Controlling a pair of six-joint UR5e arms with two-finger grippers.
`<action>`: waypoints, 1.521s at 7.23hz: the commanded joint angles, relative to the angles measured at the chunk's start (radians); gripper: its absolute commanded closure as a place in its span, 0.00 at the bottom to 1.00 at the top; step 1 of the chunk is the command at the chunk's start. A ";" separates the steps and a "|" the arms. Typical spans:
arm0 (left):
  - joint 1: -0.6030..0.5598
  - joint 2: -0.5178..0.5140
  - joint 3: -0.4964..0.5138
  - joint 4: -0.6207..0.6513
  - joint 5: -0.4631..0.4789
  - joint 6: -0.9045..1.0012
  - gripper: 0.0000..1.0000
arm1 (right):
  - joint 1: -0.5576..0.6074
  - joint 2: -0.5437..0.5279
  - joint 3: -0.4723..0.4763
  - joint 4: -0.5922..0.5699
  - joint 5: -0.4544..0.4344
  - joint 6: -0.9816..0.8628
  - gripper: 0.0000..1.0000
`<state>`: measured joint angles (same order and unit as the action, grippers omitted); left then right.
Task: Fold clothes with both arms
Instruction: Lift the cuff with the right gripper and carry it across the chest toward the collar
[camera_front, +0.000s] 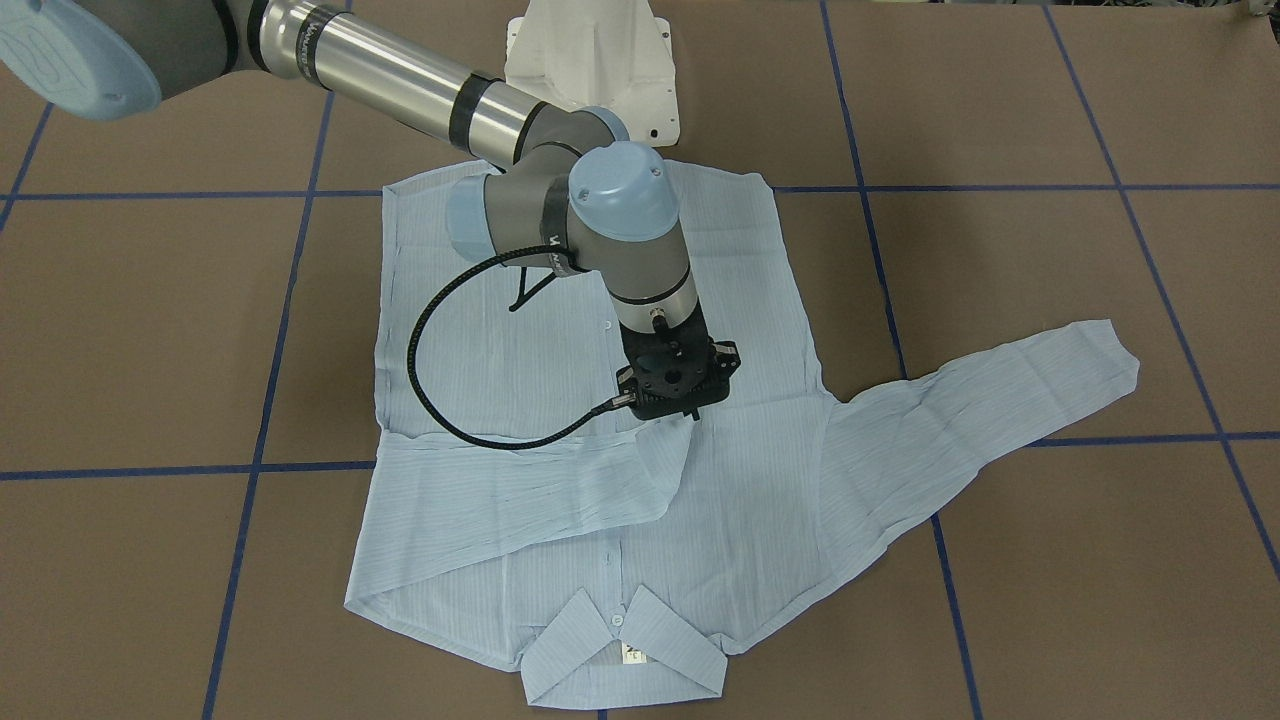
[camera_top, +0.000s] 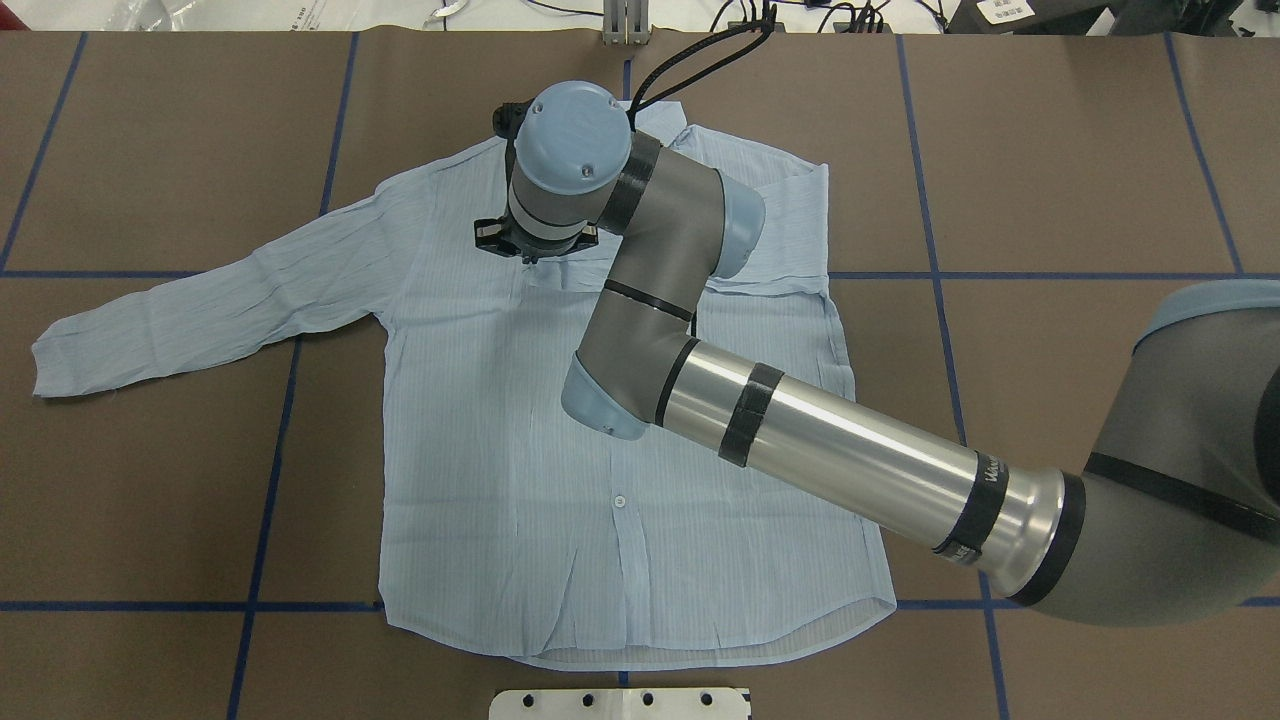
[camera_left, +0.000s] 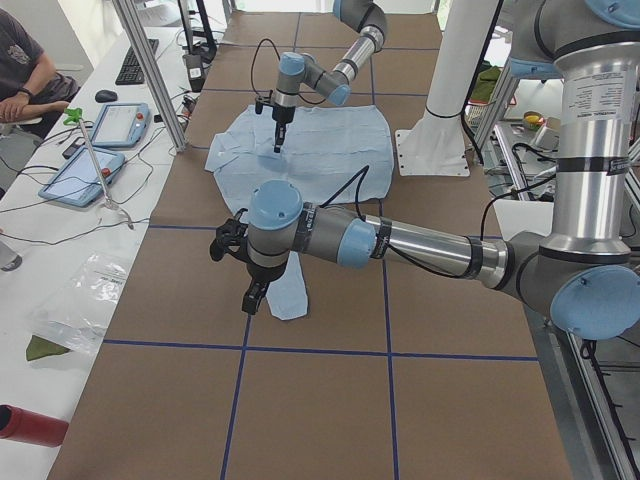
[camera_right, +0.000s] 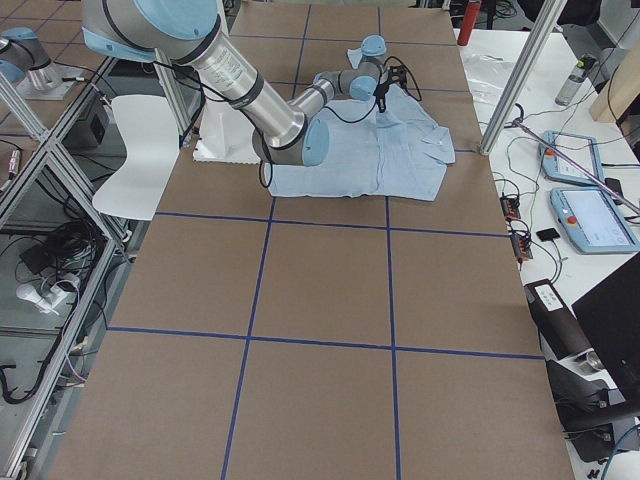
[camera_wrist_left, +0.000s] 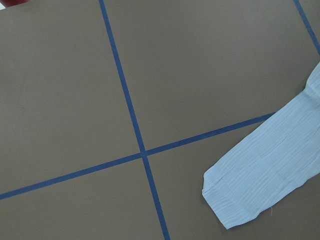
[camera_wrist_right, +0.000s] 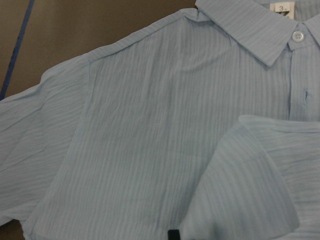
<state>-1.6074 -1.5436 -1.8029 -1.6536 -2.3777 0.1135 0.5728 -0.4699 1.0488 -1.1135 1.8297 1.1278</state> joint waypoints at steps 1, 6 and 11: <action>0.000 -0.007 0.002 0.000 0.000 -0.002 0.00 | -0.077 0.081 -0.038 0.035 -0.170 -0.005 0.00; 0.000 -0.023 0.010 -0.005 -0.002 -0.150 0.00 | -0.084 0.068 -0.006 0.006 -0.227 -0.017 0.00; 0.096 0.075 0.010 -0.246 0.000 -0.579 0.01 | 0.136 -0.091 0.426 -0.565 0.054 -0.160 0.00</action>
<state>-1.5575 -1.5150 -1.7922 -1.7784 -2.3783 -0.3345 0.6574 -0.4920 1.3302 -1.5238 1.8414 1.0657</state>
